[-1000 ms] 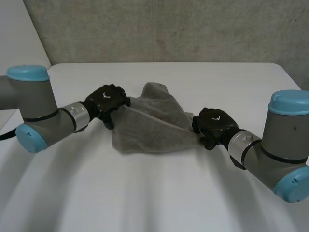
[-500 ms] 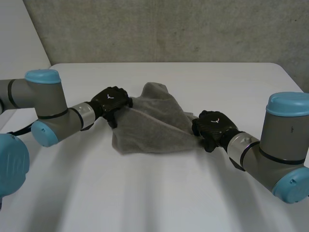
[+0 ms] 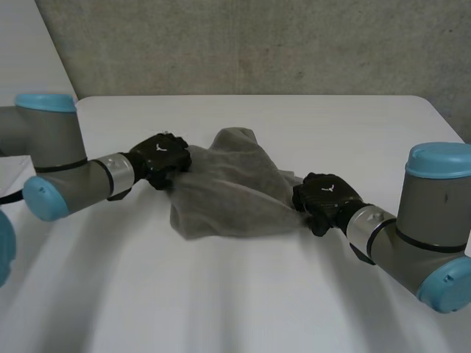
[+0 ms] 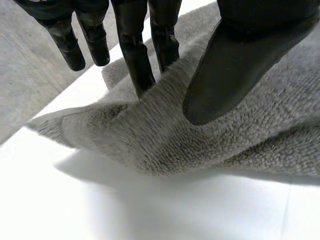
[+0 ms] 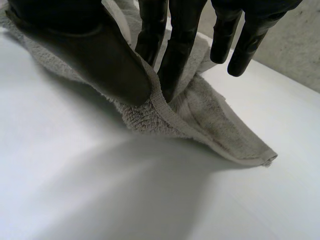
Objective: Fold the towel.
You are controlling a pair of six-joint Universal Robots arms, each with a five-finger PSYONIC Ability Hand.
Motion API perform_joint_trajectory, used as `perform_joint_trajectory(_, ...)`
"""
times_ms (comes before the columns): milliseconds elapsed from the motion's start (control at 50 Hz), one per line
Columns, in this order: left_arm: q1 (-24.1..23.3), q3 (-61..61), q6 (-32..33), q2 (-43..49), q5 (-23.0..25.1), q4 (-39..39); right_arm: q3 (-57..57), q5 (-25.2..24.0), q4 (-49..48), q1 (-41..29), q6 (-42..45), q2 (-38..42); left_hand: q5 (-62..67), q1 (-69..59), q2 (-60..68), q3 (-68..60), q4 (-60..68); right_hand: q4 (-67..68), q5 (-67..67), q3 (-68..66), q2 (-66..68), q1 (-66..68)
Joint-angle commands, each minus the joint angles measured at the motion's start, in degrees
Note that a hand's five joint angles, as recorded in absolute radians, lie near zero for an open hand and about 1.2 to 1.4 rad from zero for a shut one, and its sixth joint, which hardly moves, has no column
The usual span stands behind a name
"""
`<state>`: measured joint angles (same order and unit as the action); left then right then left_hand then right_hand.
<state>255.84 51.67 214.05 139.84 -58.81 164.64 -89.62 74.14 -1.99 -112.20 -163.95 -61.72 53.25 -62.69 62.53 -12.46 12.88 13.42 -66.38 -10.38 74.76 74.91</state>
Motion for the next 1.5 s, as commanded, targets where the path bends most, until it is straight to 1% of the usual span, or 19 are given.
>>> perform_joint_trajectory(20, 0.1, 9.3, 0.1, -9.0, -2.5, 0.4, -0.9, -1.8, 4.7, 0.1, 2.1, -0.9, 7.0, -7.6, 7.7, 2.5, -2.9, -3.4, -3.6, 0.4, 5.2, 5.1)
perform_joint_trajectory(120, 0.0, 16.8, 0.5, -14.9, -3.1, 0.1, -2.9, -7.6, 10.9, 0.6, 9.3, -3.6, 7.0, -7.6, 7.7, 2.5, -2.9, -3.4, -3.6, 0.4, 5.2, 5.1)
perform_joint_trajectory(220, -0.1, 23.8, 1.2, -19.8, -3.1, -0.7, -3.2, -10.0, 13.8, 4.4, 13.0, -5.7, 11.2, -11.8, 11.9, 2.5, -2.9, -3.4, -3.6, 0.4, 5.2, 5.1)
perform_joint_trajectory(400, 0.6, 24.4, 0.8, -18.0, -2.4, -0.2, -2.1, -11.8, 14.6, 6.0, 12.8, -7.1, 4.3, -4.9, 5.0, 2.5, -2.9, -3.4, -3.6, 0.4, 5.2, 5.1)
perform_joint_trajectory(420, 0.7, 24.0, 0.7, -17.0, -2.4, 0.2, -2.1, -11.9, 14.6, 5.9, 12.8, -6.9, -4.5, 3.9, -3.8, 2.5, -2.9, -3.4, -3.6, 0.4, 5.2, 5.1)
perform_joint_trajectory(440, 0.7, 24.0, 0.7, -17.0, -2.4, 0.2, -2.3, -11.9, 14.5, 5.9, 12.7, -6.8, -4.6, 4.0, -3.9, 2.5, -2.9, -3.4, -3.6, 0.4, 5.2, 5.1)
perform_joint_trajectory(460, 0.6, 23.7, 0.6, -16.1, -2.4, 1.2, -2.3, -11.9, 14.5, 5.9, 12.7, -6.8, -15.6, 15.0, -14.9, 2.5, -2.9, -3.4, -3.6, 0.4, 5.2, 5.1)
perform_joint_trajectory(620, -0.5, 23.9, -0.8, -16.3, -2.5, 8.1, -3.4, -11.9, 14.0, 5.3, 12.7, -6.6, -21.8, 21.2, -21.0, 2.5, -2.9, -3.4, -3.6, 0.4, 5.2, 5.1)
perform_joint_trajectory(640, -1.2, 23.5, -1.9, -16.3, -2.5, 9.5, -3.5, -11.9, 13.9, 5.3, 12.6, -6.5, -22.9, 22.4, -22.2, 2.5, -2.9, -3.4, -3.6, 0.4, 5.2, 5.1)
perform_joint_trajectory(660, -2.2, 22.7, -4.1, -16.4, -2.5, 11.8, -3.5, -11.9, 13.8, 5.3, 12.6, -6.5, -30.9, 30.4, -30.2, 2.5, -2.9, -3.4, -3.6, 0.4, 5.2, 5.1)
perform_joint_trajectory(700, -2.8, 21.6, -6.3, -16.4, -2.4, 13.5, -3.6, -11.9, 13.5, 5.3, 12.6, -6.5, -33.5, 32.9, -32.8, 2.5, -2.9, -3.4, -3.6, 0.4, 5.2, 5.1)
perform_joint_trajectory(780, -3.2, 19.2, -9.1, -15.3, -1.9, 14.6, -4.1, -11.9, 13.0, 5.3, 12.7, -6.5, -34.2, 33.6, -33.5, 2.5, -2.9, -3.4, -3.6, 0.4, 5.2, 5.1)
perform_joint_trajectory(840, -3.4, 15.7, -10.1, -12.2, 0.0, 14.5, -4.3, -11.9, 12.8, 5.4, 12.7, -6.5, -34.2, 33.6, -33.5, 2.5, -2.9, -3.4, -3.6, 0.4, 5.2, 5.1)
perform_joint_trajectory(880, -4.3, 11.7, -10.2, -9.1, 3.1, 13.6, -4.4, -11.9, 12.7, 5.4, 12.6, -6.5, -34.0, 33.5, -33.3, 2.5, -2.9, -3.4, -3.6, 0.4, 5.2, 5.1)
perform_joint_trajectory(960, -4.5, 8.0, -10.2, -6.3, 4.2, 11.7, -4.4, -11.9, 12.7, 5.4, 12.6, -6.3, -34.0, 33.5, -33.3, 2.5, -2.9, -3.4, -3.6, 0.4, 5.2, 5.1)
perform_joint_trajectory(1160, -5.1, -2.3, -9.0, 1.8, 4.8, 4.6, -4.3, -11.7, 12.3, 5.7, 12.6, -5.8, -32.9, 32.3, -32.1, 2.5, -2.9, -3.4, -3.6, 0.4, 5.2, 5.1)
perform_joint_trajectory(1200, -5.4, -4.5, -7.8, 3.5, 4.7, 2.9, -4.3, -11.7, 12.0, 5.8, 12.7, -5.7, -28.0, 27.4, -27.3, 2.5, -2.9, -3.4, -3.6, 0.4, 5.2, 5.1)
perform_joint_trajectory(1480, -5.3, -4.8, -2.1, 4.8, 3.8, -1.6, -4.2, -11.7, 11.8, 6.0, 12.7, -4.9, -23.3, 22.7, -22.5, 2.5, -2.9, -3.4, -3.6, 0.4, 5.2, 5.1)
perform_joint_trajectory(1500, -5.1, -4.7, -2.1, 4.7, 3.8, -1.9, -4.2, -11.7, 11.8, 6.0, 12.7, -4.9, -19.9, 19.4, -19.2, 2.5, -2.9, -3.4, -3.6, 0.4, 5.2, 5.1)
